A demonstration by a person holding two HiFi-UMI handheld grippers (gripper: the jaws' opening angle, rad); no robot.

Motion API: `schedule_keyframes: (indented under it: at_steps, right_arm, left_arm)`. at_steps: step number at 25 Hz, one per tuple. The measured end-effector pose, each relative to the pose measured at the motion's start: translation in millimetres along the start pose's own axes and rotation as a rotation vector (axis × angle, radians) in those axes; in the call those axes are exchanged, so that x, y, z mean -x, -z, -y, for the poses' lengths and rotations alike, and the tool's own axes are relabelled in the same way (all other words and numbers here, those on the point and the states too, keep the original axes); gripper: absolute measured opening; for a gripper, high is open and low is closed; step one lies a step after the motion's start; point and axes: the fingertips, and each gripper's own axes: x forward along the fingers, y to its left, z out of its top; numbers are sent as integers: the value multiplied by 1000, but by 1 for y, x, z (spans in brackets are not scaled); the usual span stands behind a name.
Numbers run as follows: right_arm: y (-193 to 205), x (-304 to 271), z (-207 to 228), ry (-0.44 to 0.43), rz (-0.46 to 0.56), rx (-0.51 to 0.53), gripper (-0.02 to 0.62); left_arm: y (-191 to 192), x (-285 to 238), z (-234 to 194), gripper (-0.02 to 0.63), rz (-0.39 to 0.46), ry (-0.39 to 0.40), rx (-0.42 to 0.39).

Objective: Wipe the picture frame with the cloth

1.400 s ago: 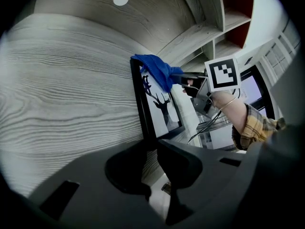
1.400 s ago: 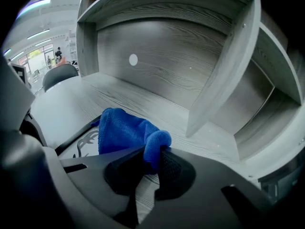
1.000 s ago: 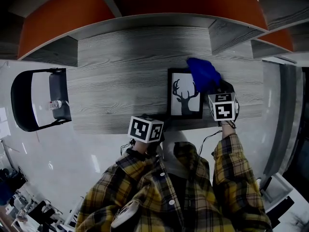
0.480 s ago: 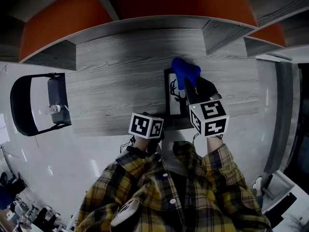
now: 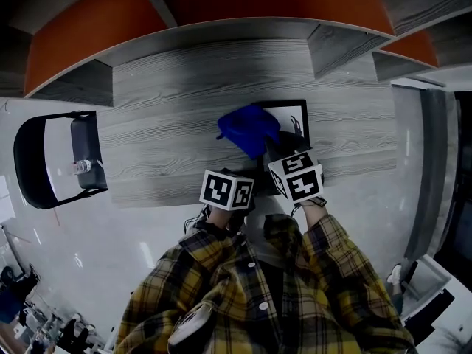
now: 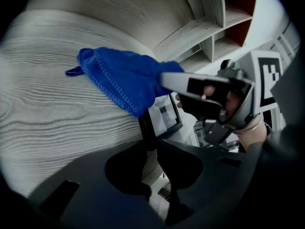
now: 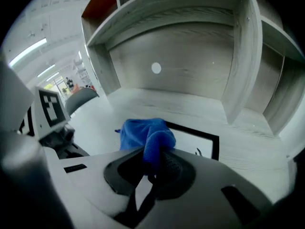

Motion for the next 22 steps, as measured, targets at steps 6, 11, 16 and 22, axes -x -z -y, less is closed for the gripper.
schedule_keyframes:
  at_steps: [6, 11, 16, 22]
  right_arm:
    - [25, -9, 18, 96, -100, 134, 41]
    - [28, -6, 32, 156, -124, 206, 41]
    - [41, 8, 65, 231, -139, 180, 41]
    - [52, 24, 89, 281, -150, 161, 41]
  left_arm:
    - [0, -1, -1, 71, 8, 11, 10]
    - [0, 1, -2, 69, 25, 9, 19]
    - [0, 0, -2, 69, 26, 15, 28]
    - [0, 0, -1, 67, 28, 16, 28]
